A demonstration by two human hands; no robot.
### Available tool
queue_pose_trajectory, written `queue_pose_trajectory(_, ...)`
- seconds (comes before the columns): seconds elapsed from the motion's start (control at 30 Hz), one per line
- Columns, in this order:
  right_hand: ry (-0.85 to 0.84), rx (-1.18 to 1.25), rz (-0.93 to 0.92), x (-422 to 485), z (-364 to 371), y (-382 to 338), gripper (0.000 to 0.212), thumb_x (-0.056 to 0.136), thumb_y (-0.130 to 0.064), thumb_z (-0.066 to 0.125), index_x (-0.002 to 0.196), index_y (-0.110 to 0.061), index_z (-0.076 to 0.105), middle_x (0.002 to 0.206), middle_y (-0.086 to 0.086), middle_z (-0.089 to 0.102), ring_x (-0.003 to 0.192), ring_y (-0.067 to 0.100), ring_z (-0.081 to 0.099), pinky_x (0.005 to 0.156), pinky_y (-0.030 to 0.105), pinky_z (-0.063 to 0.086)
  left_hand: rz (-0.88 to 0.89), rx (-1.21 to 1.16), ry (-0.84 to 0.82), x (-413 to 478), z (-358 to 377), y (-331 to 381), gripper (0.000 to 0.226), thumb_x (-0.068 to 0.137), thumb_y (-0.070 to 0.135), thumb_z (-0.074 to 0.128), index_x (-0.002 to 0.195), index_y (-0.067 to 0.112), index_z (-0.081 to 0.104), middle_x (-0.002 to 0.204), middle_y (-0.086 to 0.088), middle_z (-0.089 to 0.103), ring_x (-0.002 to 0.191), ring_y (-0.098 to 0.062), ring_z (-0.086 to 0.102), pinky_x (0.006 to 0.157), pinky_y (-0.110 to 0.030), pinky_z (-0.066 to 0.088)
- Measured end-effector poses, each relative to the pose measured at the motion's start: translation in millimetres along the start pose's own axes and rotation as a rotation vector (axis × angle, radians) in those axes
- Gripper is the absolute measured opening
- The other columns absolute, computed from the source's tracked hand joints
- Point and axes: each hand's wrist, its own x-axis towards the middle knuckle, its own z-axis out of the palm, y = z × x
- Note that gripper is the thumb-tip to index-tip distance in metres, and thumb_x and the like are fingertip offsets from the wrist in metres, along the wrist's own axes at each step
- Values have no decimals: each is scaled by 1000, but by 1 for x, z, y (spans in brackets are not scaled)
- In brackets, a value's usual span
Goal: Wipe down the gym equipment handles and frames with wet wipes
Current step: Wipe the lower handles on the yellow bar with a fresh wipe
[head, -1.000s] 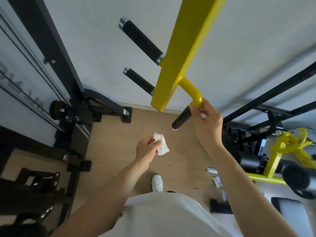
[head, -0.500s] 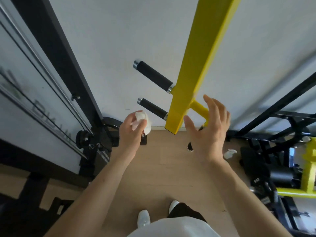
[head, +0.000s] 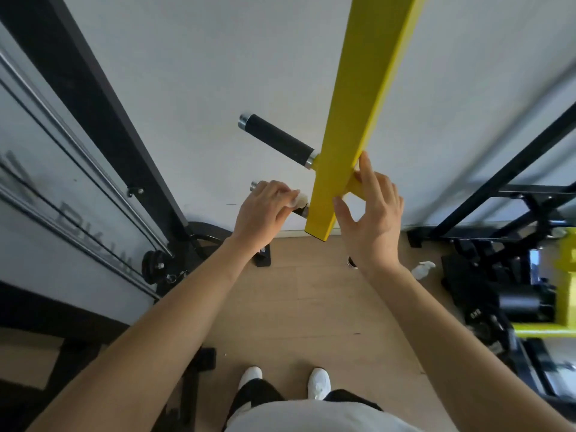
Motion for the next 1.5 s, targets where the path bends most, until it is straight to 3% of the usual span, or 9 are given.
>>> queue_pose_trajectory(0.27,146,-172,95,-3,18,-5,66,89,-23,69,150,-12,46,112,3,65,105,25,57,96,28,24,-30,-107,-88,6,-11,-33,40,101,42,50,130,17,65,124,-1,65,116,-22,55,90,-32,52)
queue_pose_trajectory(0.37,206,-230,117,-4,23,-8,64,87,-25,72,147,-14,51,111,2,66,114,31,57,100,40,32,60,-243,-179,6,-6,-28,47,106,49,36,136,23,62,132,4,63,126,-20,51,99,-32,45)
queue_pose_trajectory(0.43,227,-259,152,-5,23,-12,65,85,-26,75,145,-20,53,110,-2,67,118,32,54,97,48,34,85,-308,-154,8,-2,-22,36,105,41,47,130,23,67,127,4,66,121,-20,53,93,-30,45)
queue_pose_trajectory(0.7,186,-241,209,-6,22,-8,64,82,-31,77,142,-29,56,114,-10,68,113,24,54,90,37,26,225,-240,-155,32,0,-26,32,93,46,59,112,25,75,115,6,74,100,-17,70,89,-38,52)
queue_pose_trajectory(1.13,190,-275,273,2,30,-7,53,86,-35,68,138,-29,60,126,-14,63,128,20,49,100,48,31,238,-253,-126,49,-29,-76,3,94,18,70,91,16,69,105,-1,75,101,-20,70,89,-28,52)
queue_pose_trajectory(1.23,185,-290,272,2,30,-4,52,86,-35,67,137,-29,60,126,-14,63,128,20,50,100,49,32,4,-300,-102,46,-32,-79,11,96,20,67,91,10,70,98,-4,75,94,-19,70,81,-18,49)
queue_pose_trajectory(1.33,189,-298,269,2,32,-3,50,85,-34,68,135,-29,62,126,-15,63,127,20,50,99,49,32,-522,-485,-46,22,-30,-69,23,95,31,67,90,9,65,85,2,67,79,-13,61,71,-18,45)
queue_pose_trajectory(1.43,193,-293,272,2,32,-3,49,85,-32,69,133,-30,63,126,-15,63,126,18,49,99,48,32,-1176,-976,-25,-2,-21,-41,19,91,26,73,93,9,65,95,-2,67,91,-19,66,86,-41,61)
queue_pose_trajectory(1.5,180,-298,279,4,31,-2,48,85,-32,68,132,-31,63,126,-17,62,127,15,48,99,47,32,-1515,-1354,-59,-3,-20,-21,23,91,20,74,105,5,66,109,-10,66,102,-26,66,85,-40,63)
